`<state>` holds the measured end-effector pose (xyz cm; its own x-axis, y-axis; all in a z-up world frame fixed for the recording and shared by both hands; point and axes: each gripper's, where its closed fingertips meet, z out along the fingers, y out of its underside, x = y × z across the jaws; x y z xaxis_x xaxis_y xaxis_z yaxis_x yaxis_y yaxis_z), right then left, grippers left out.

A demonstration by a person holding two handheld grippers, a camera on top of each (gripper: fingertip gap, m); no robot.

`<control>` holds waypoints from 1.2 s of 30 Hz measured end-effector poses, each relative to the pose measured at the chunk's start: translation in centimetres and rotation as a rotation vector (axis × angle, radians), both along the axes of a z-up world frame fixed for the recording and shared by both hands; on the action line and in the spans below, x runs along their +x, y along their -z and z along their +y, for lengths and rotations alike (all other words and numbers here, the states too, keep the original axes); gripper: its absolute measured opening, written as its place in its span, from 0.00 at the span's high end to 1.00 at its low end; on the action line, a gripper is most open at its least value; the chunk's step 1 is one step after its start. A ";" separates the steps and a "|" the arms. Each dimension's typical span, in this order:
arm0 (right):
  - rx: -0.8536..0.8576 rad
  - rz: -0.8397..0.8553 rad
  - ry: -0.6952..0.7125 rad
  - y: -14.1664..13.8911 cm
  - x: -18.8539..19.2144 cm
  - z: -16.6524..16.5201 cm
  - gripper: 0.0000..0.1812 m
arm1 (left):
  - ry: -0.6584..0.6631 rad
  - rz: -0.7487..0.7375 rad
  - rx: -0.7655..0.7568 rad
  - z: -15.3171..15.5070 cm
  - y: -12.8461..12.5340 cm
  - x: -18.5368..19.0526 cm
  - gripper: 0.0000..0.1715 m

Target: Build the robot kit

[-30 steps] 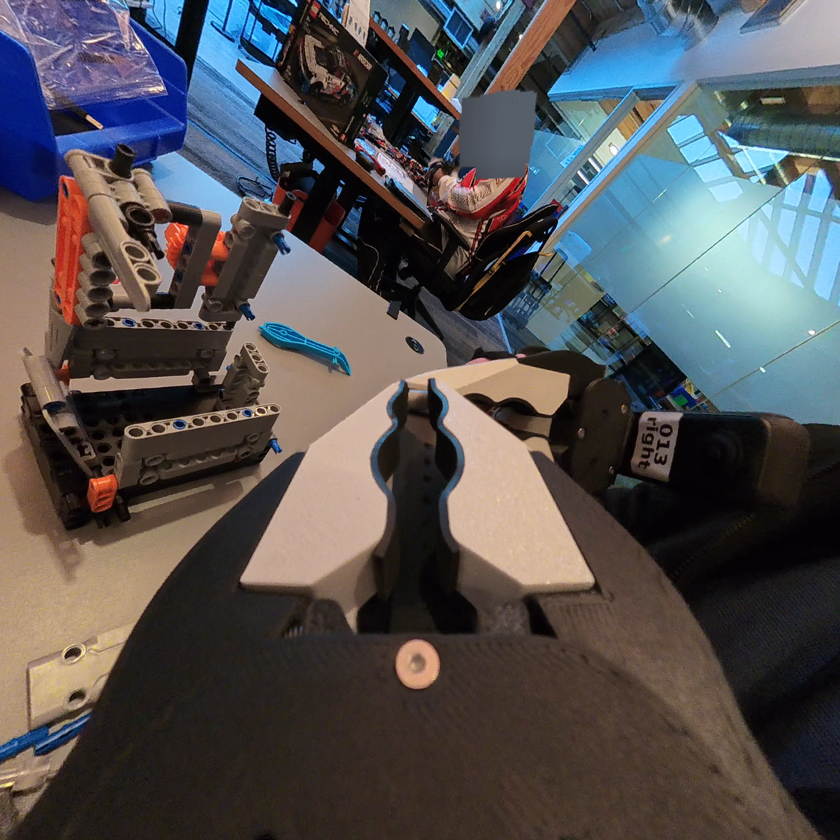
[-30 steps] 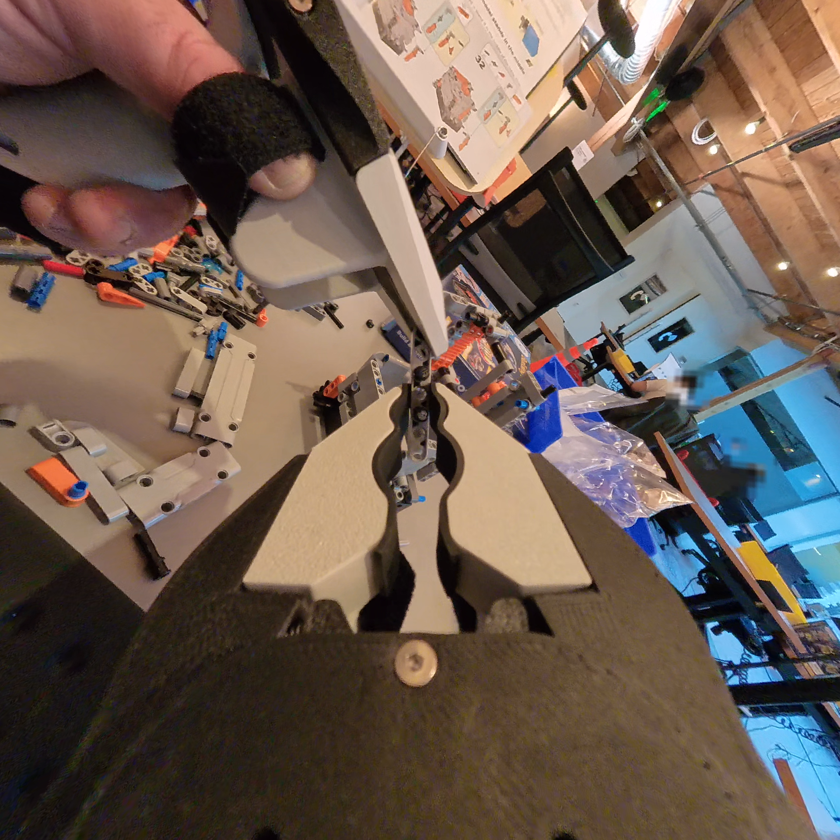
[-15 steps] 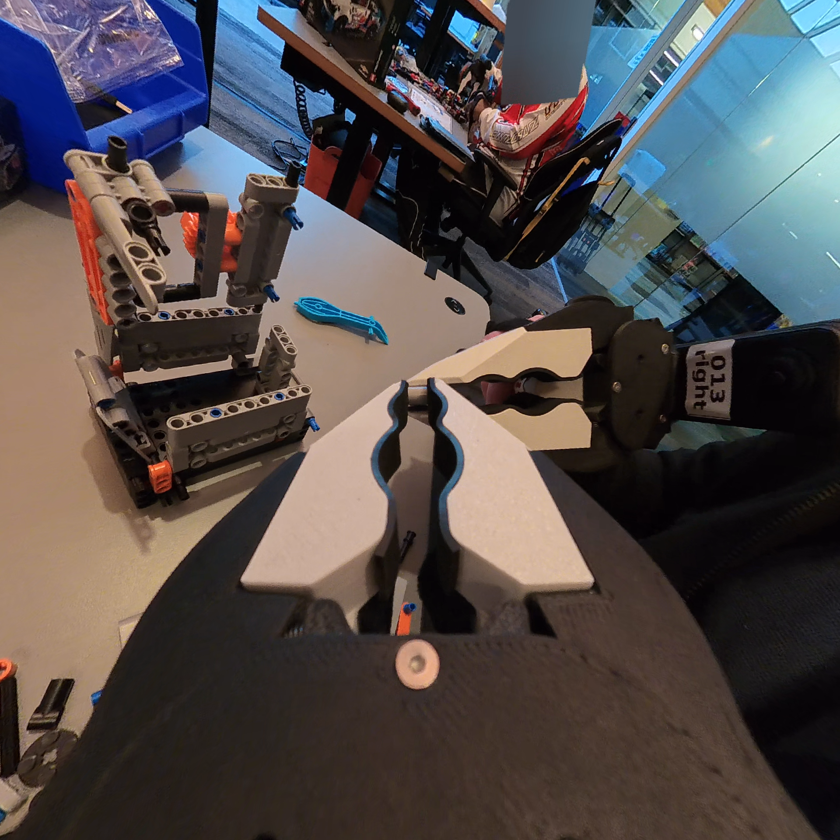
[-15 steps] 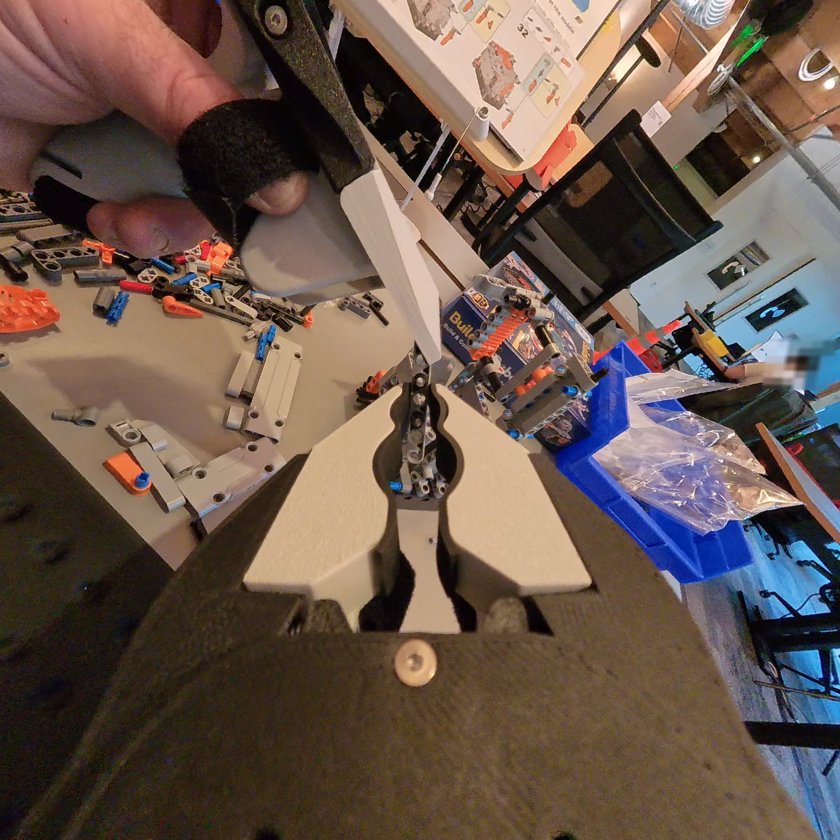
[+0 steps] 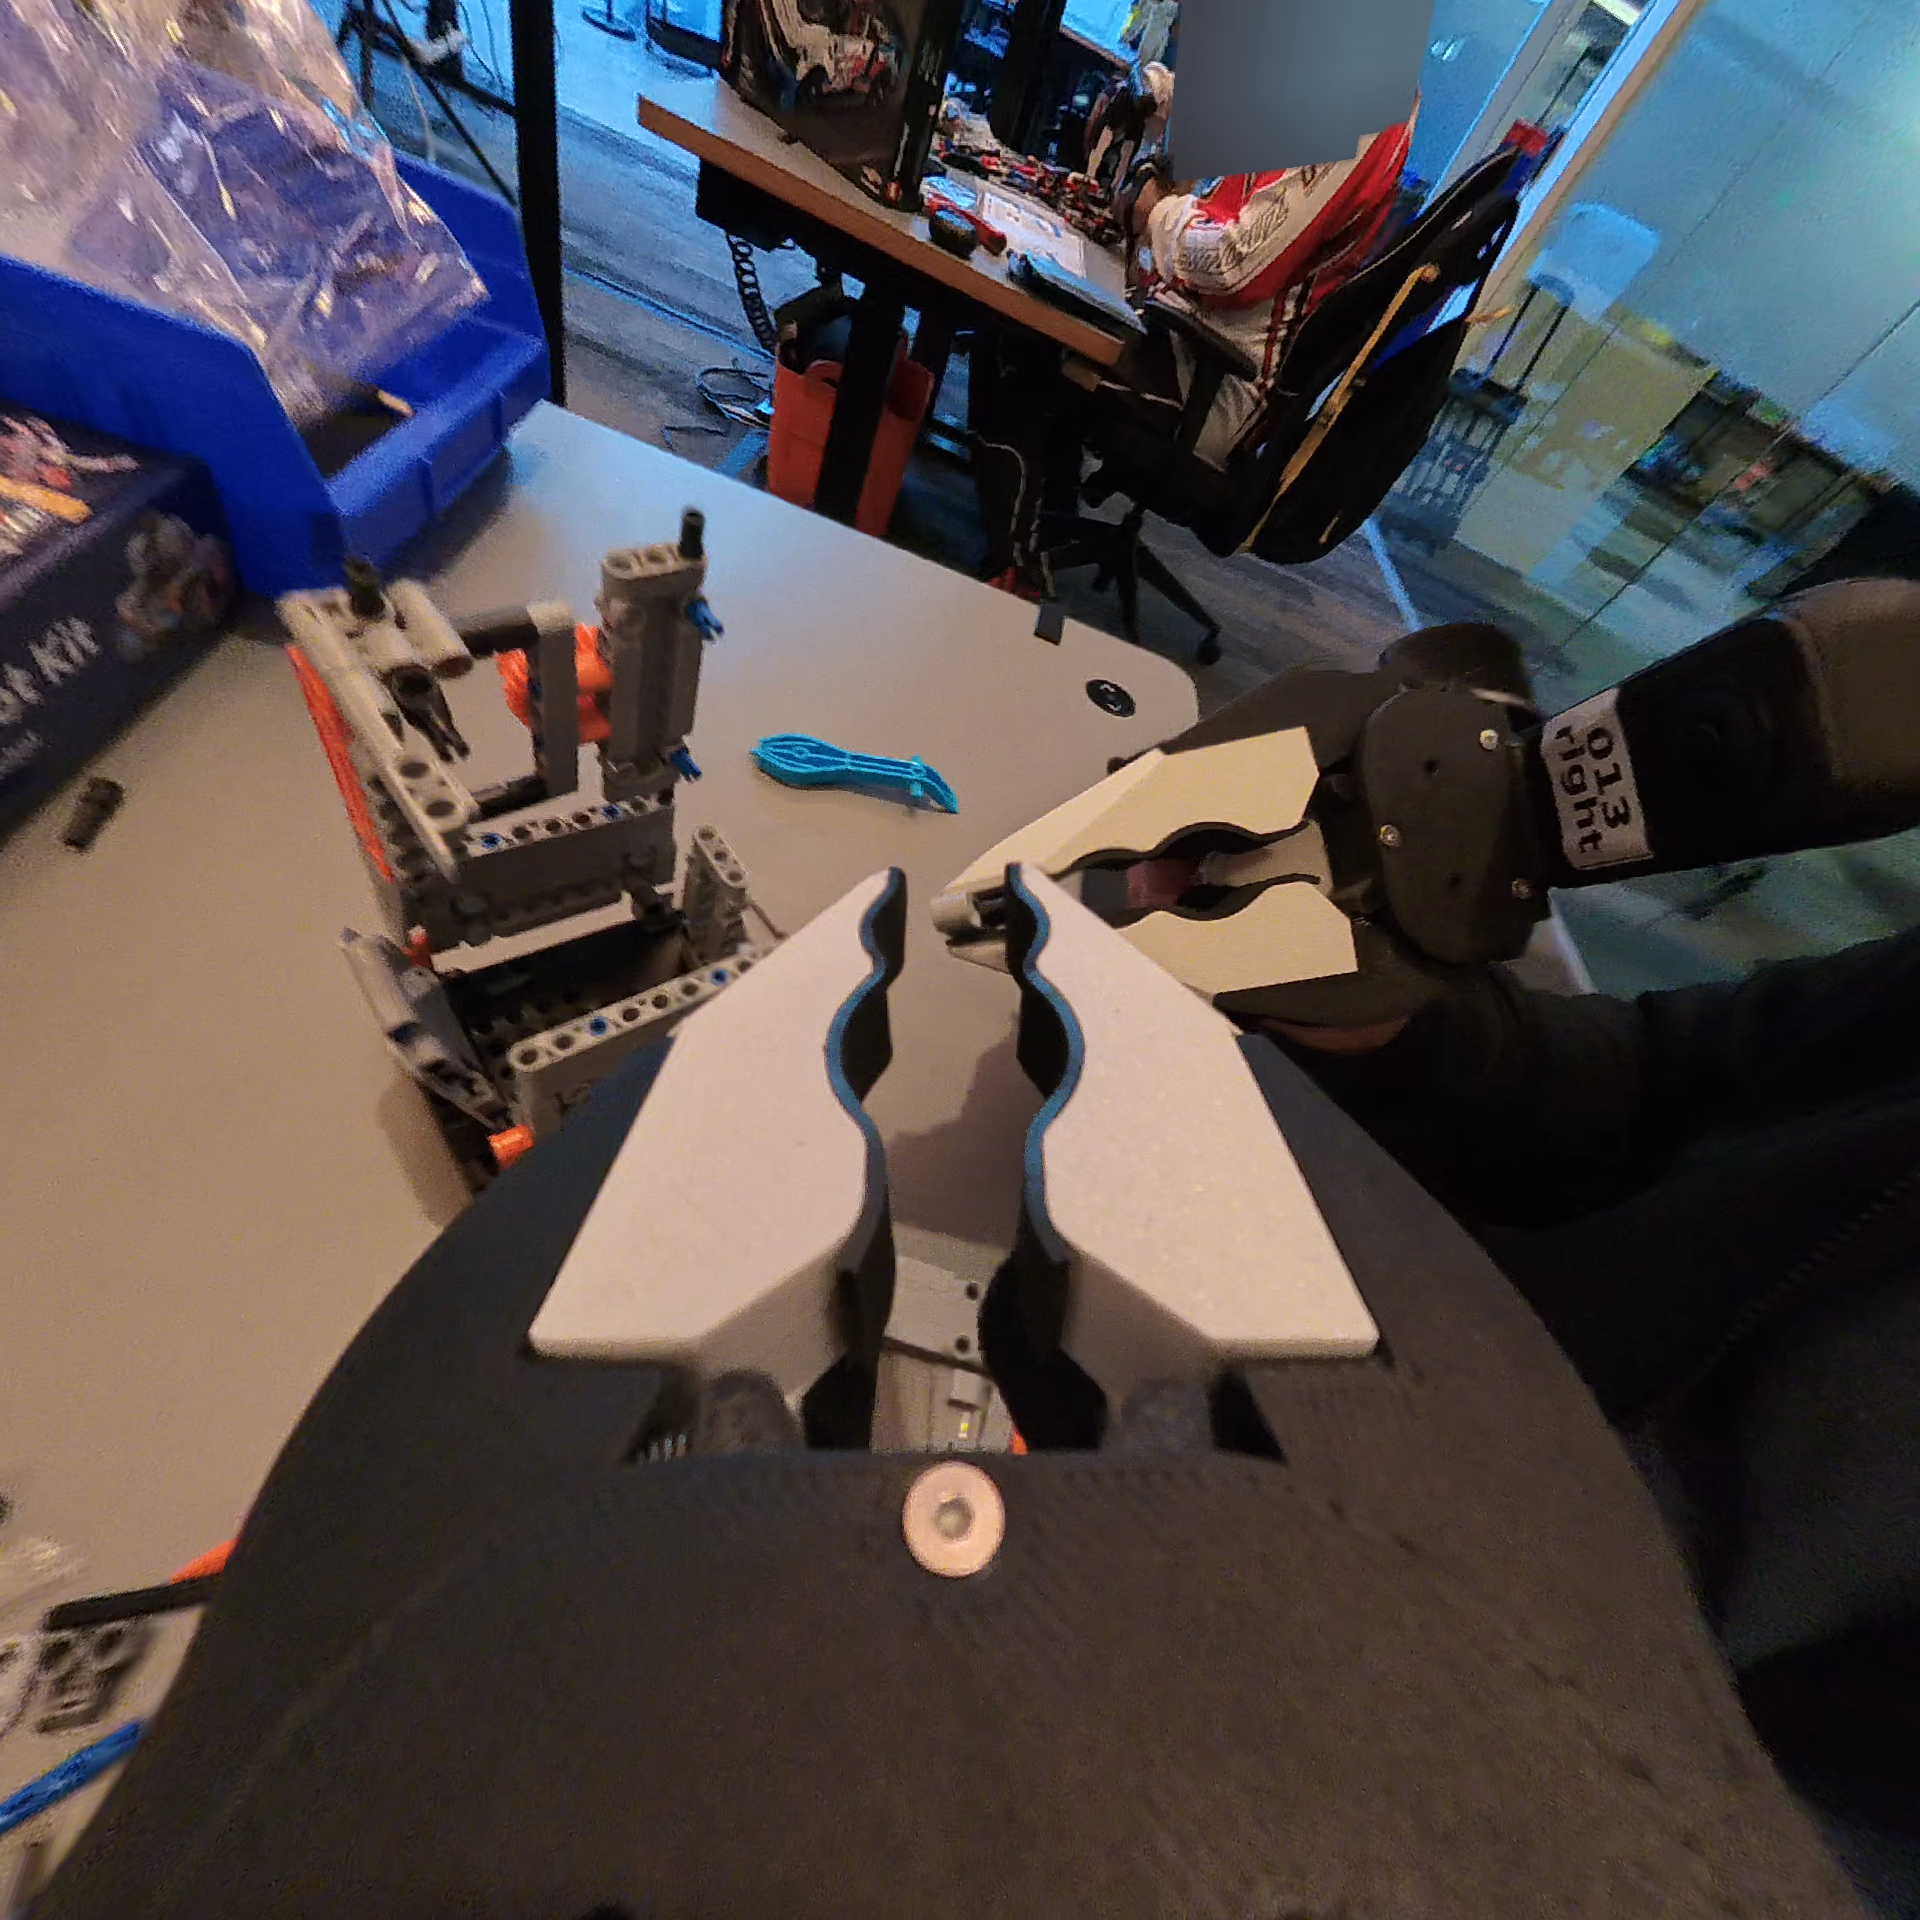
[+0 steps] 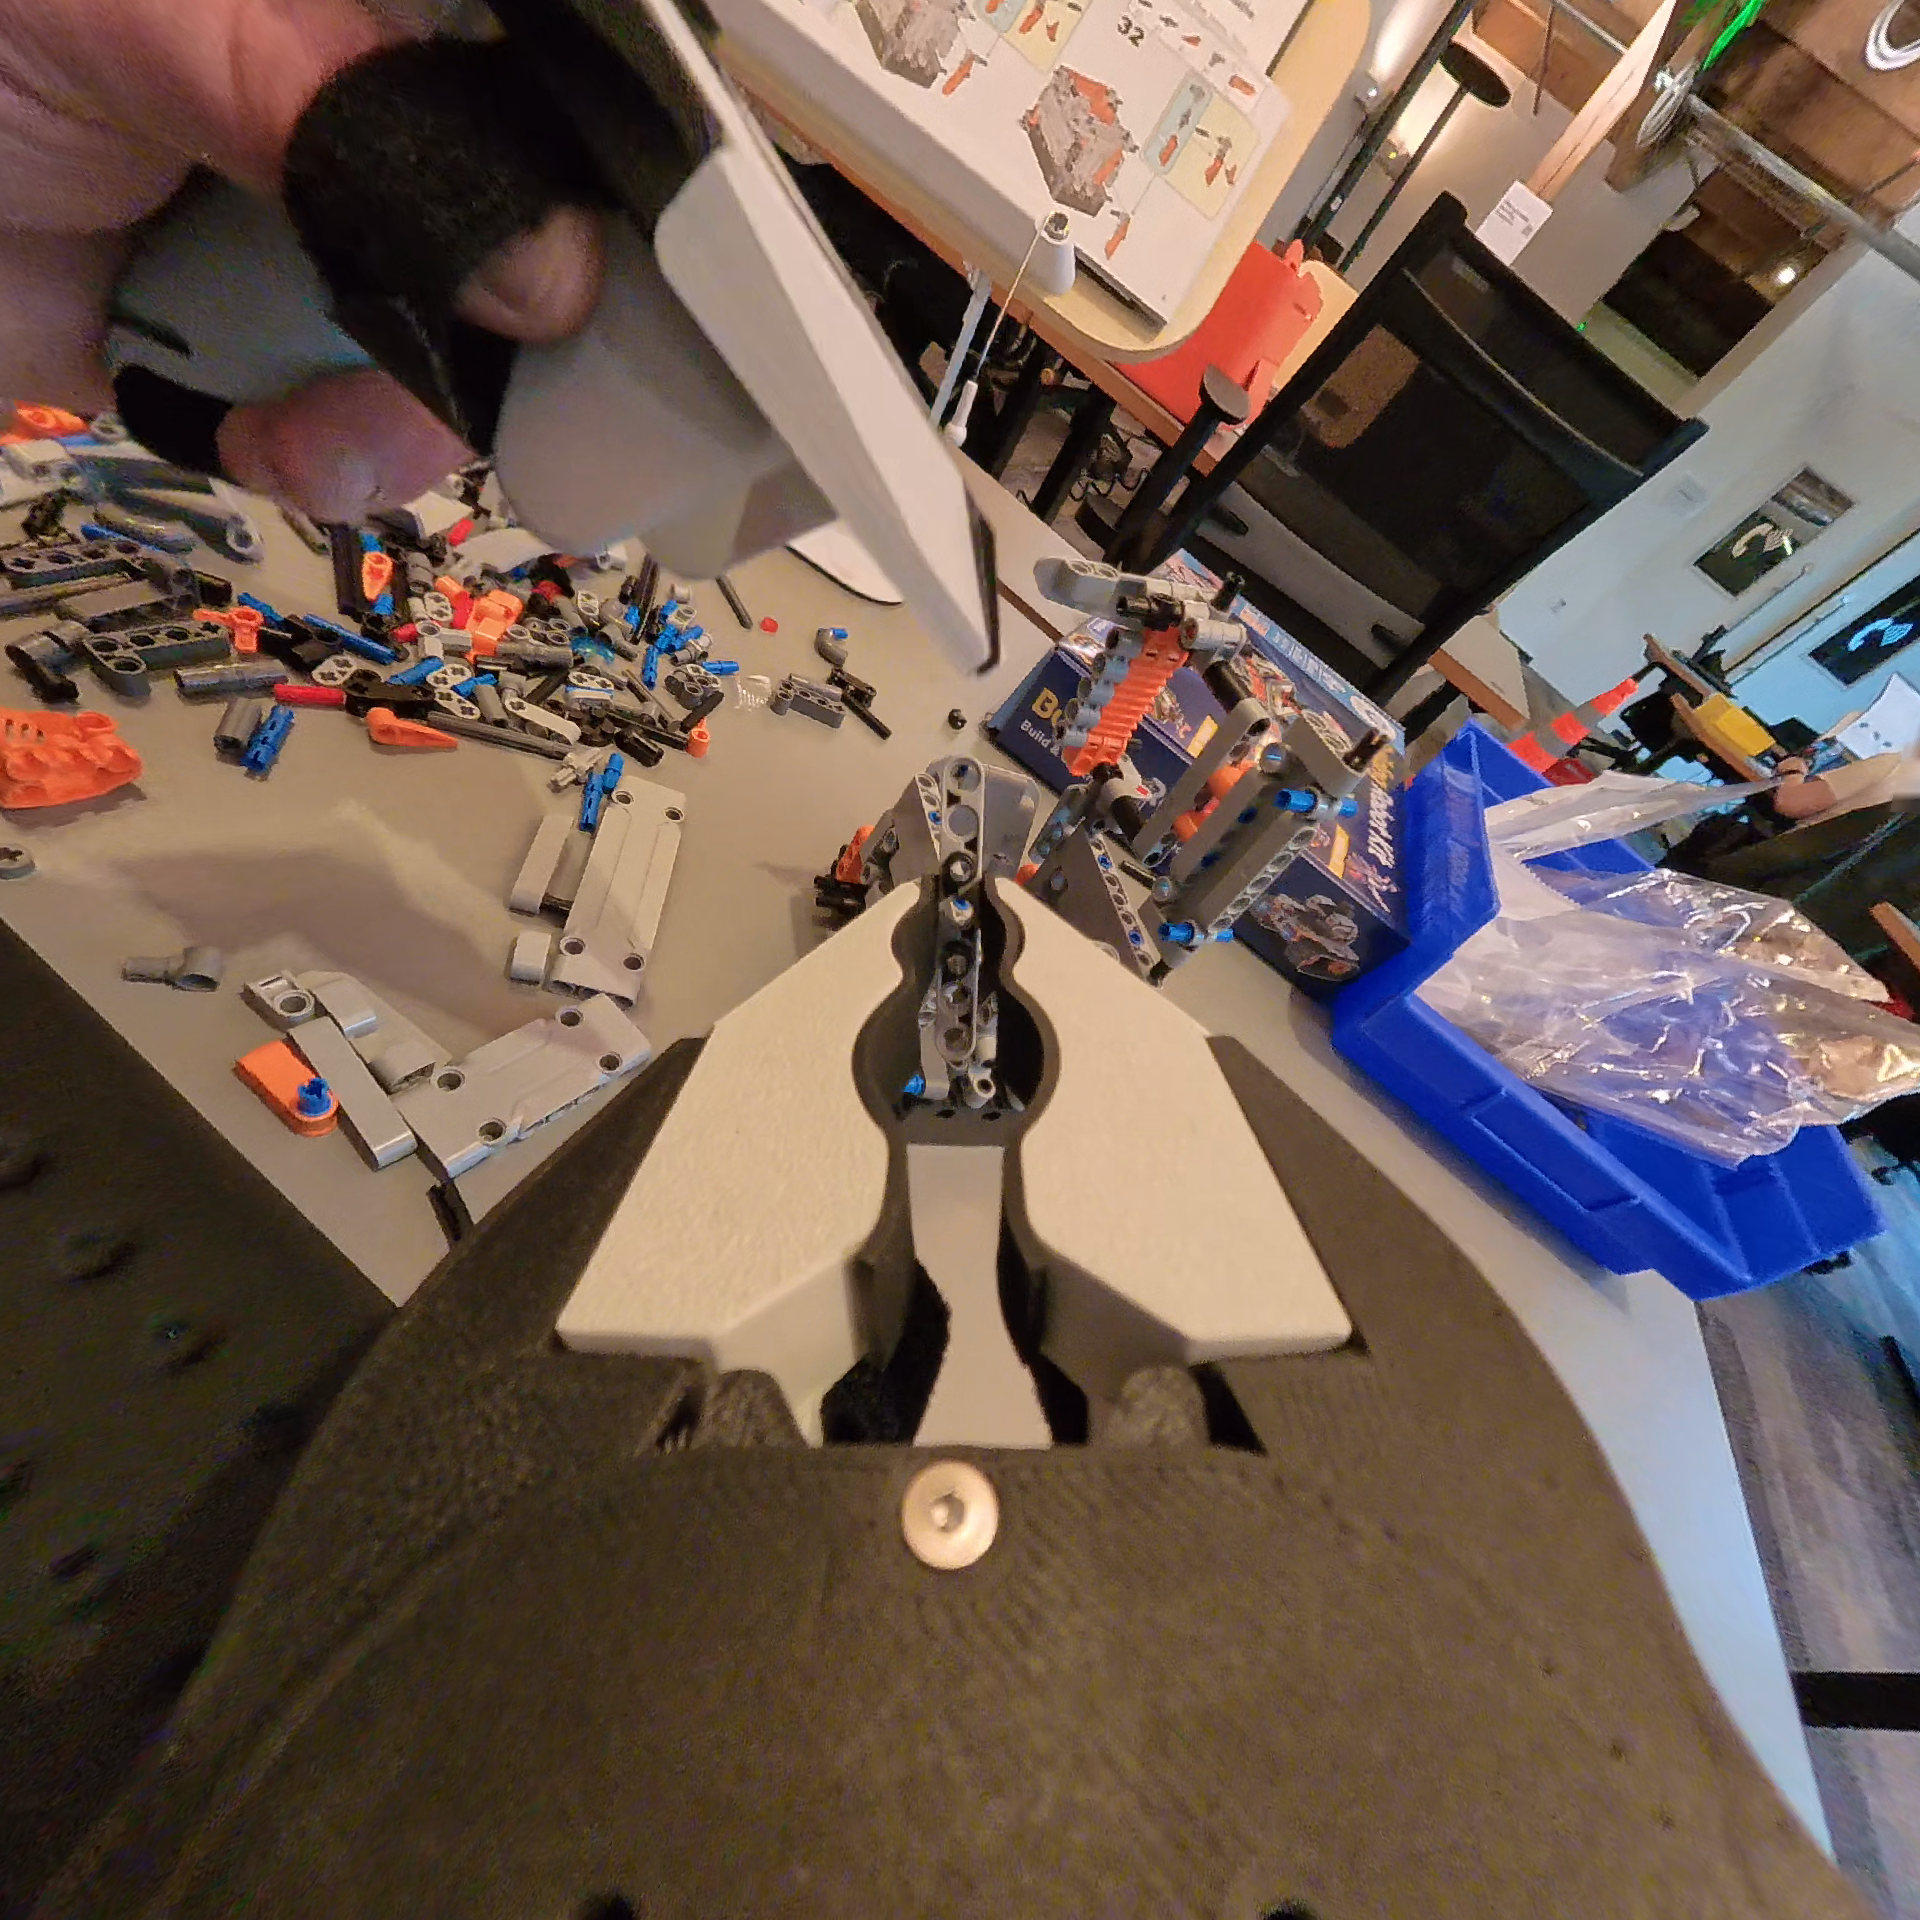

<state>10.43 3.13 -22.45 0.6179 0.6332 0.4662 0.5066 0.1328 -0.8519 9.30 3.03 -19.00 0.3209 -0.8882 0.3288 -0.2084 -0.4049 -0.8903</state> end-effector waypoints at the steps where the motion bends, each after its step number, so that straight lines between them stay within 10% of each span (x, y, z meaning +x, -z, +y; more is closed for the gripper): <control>1: -0.008 0.008 0.001 0.1 0.1 0.1 0.97 | -0.006 0.013 0.035 0.3 -0.5 -0.1 0.90; 17: -0.056 0.023 0.016 1.2 0.6 0.7 0.97 | -0.025 0.487 0.476 7.7 -1.5 2.7 0.79; 36: -0.057 0.025 0.004 1.4 0.6 0.5 0.98 | 0.033 0.682 0.753 5.8 0.8 2.1 0.88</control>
